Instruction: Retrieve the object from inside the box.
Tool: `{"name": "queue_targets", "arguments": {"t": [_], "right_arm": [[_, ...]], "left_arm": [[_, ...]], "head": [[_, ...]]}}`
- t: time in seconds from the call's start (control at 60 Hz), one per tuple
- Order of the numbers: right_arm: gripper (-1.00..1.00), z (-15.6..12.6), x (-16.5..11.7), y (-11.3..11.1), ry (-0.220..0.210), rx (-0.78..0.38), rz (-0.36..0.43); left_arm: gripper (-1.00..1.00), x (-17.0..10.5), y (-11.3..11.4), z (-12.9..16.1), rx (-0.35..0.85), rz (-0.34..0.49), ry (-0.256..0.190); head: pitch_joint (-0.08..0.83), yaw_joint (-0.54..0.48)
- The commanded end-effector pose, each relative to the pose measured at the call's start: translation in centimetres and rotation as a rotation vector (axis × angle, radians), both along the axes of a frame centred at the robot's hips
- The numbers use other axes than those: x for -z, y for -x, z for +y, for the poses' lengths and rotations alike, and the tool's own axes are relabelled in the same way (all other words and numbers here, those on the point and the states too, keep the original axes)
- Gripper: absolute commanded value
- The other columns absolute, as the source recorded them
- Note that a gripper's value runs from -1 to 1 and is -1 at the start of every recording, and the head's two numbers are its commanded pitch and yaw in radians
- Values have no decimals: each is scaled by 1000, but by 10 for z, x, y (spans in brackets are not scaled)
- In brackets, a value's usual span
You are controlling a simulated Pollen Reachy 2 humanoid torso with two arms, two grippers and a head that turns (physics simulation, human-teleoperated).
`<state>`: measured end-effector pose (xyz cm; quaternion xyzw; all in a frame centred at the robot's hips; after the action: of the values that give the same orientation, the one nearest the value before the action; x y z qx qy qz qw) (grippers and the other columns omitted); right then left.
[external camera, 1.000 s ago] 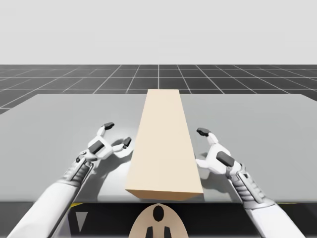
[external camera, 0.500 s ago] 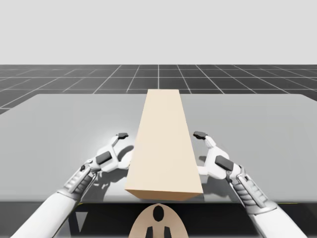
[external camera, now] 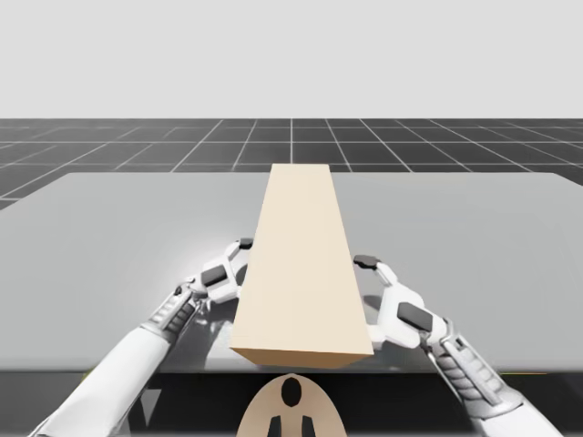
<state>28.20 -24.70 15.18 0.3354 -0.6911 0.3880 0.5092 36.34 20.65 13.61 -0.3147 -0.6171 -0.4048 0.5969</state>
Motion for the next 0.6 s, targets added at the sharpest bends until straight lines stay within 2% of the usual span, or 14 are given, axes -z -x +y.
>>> {"name": "queue_targets", "arguments": {"t": [0.017, 0.3, 0.6], "right_arm": [[-1000, 6, 3, 9, 15, -44, 1], [-1000, 8, 3, 11, 28, -73, -2], [-1000, 9, 5, 13, 38, -94, -9]], "left_arm": [[-1000, 4, -18, -17, 41, 57, 31], [-1000, 22, -46, -41, 113, 102, 1], [-1000, 16, -60, -60, 225, 86, -48]], "head": [[24, 48], [40, 54], [48, 49]]}}
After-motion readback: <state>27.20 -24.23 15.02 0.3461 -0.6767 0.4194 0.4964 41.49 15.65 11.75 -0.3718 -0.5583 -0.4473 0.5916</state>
